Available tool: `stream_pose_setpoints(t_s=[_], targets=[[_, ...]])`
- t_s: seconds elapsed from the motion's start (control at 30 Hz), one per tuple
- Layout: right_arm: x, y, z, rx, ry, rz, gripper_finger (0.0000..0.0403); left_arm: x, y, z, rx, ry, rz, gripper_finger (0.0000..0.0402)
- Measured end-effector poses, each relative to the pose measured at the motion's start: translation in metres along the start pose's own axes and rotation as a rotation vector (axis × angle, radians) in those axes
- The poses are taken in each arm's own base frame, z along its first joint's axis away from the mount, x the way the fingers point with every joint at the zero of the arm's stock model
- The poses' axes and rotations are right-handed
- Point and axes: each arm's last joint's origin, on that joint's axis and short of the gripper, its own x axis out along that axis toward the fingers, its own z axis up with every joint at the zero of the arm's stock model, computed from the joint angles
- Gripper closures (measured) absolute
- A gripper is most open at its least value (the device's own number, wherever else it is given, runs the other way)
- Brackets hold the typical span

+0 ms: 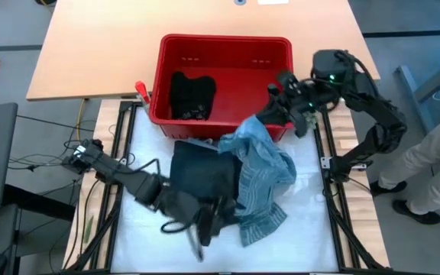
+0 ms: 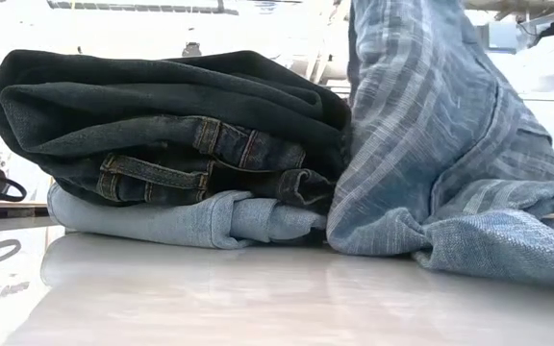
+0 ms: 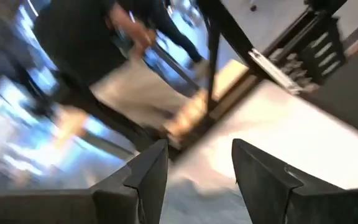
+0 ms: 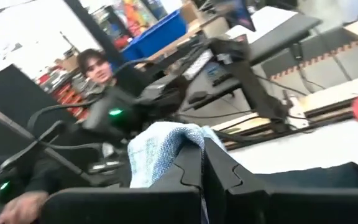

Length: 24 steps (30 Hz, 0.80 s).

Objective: Fold Laundry from Bin
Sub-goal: Remove the blue and white patterned shirt from the red laundry bin

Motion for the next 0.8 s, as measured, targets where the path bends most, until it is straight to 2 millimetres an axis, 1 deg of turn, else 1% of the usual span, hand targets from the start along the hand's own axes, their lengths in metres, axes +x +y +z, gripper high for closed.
stream_pose_setpoints(t_s=[0.07, 0.13, 0.2, 0.23, 0.43, 0.57, 0.67, 0.8], targets=[[-0.002, -0.006, 0.002, 0.018, -0.004, -0.030, 0.0381, -0.004, 0.000, 0.010, 0.144, -0.050, 0.051, 0.0232], [0.001, -0.014, 0.002, 0.037, 0.003, -0.054, 0.0381, -0.006, 0.005, 0.016, 0.245, -0.098, 0.107, 0.0232], [0.003, -0.017, 0.001, 0.051, 0.021, -0.070, 0.0381, -0.003, 0.011, 0.016, 0.307, -0.103, 0.153, 0.0232], [0.008, -0.021, 0.000, 0.061, 0.039, -0.079, 0.0381, 0.000, 0.014, 0.014, 0.326, -0.089, 0.178, 0.0232], [0.030, -0.035, -0.009, 0.117, 0.125, -0.112, 0.0381, 0.011, 0.034, -0.004, 0.403, 0.032, 0.244, 0.0232], [0.048, -0.041, -0.015, 0.145, 0.165, -0.116, 0.0381, 0.017, 0.046, -0.021, 0.431, 0.150, 0.250, 0.0232], [0.061, -0.046, -0.019, 0.156, 0.194, -0.117, 0.0381, 0.021, 0.051, -0.034, 0.468, 0.240, 0.216, 0.0232], [0.073, -0.050, -0.024, 0.168, 0.219, -0.118, 0.0380, 0.023, 0.054, -0.042, 0.510, 0.284, 0.195, 0.0232]])
